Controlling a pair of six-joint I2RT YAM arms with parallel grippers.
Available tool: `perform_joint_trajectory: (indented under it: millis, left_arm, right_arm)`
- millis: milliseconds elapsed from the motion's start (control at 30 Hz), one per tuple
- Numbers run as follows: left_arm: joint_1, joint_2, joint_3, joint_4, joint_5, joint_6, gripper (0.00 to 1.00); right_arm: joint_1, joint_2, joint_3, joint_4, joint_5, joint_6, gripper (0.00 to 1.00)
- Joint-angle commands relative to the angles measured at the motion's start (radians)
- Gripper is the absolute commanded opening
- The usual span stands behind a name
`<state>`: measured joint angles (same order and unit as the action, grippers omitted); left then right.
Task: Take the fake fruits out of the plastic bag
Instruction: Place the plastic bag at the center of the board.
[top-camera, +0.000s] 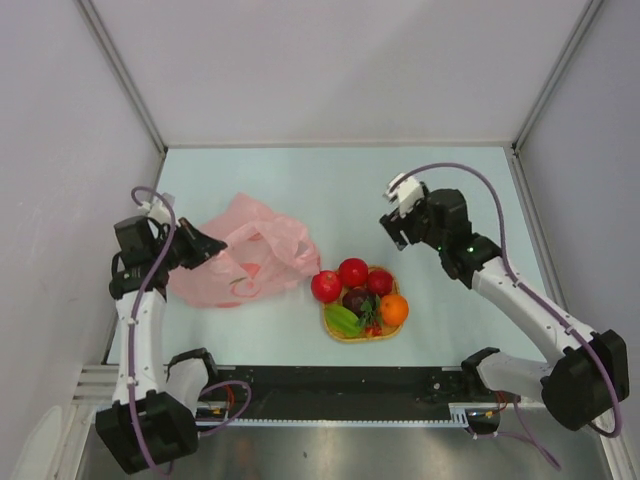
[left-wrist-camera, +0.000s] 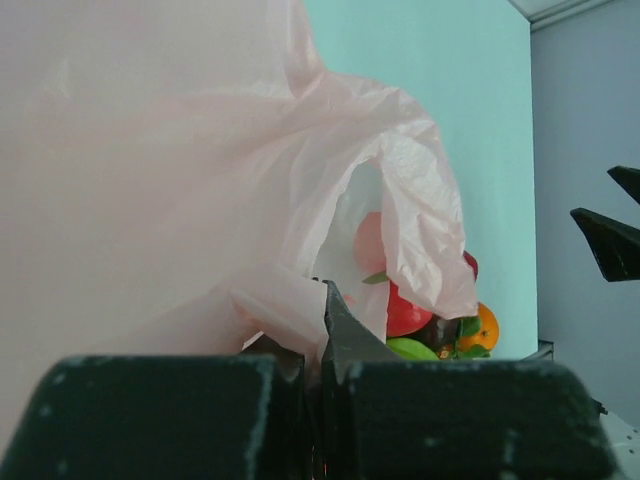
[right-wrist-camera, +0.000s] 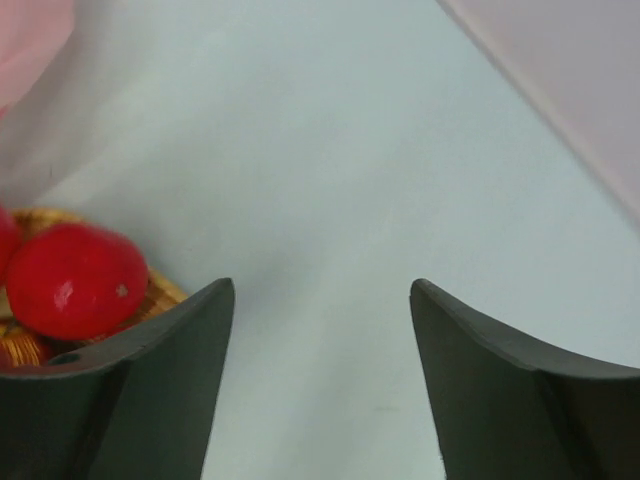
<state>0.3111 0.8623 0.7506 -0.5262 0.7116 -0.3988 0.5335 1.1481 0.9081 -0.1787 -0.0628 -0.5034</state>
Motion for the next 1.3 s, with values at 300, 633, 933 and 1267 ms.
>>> perform_joint_trajectory:
  millis: [300, 633, 933, 1267]
  left_arm:
    - [-0.076, 0.267, 0.509, -0.014, -0.191, 0.179, 0.00]
    - [-0.119, 0.322, 0.521, -0.052, -0.244, 0.287, 0.00]
    - [-0.136, 0.248, 0.382, -0.080, -0.399, 0.357, 0.50]
    - [-0.190, 0.097, 0.470, -0.181, -0.485, 0.431, 1.00]
  right_arm:
    - [-0.271, 0.022, 0.026, -0.102, 0.219, 0.535, 0.95]
    - [-0.288, 0.018, -0.003, -0.056, 0.175, 0.545, 0.97]
    - [-0.291, -0.007, -0.011, -0.074, 0.172, 0.568, 1.00]
    - [-0.290, -0.070, 0.015, -0.269, 0.284, 0.526, 1.00]
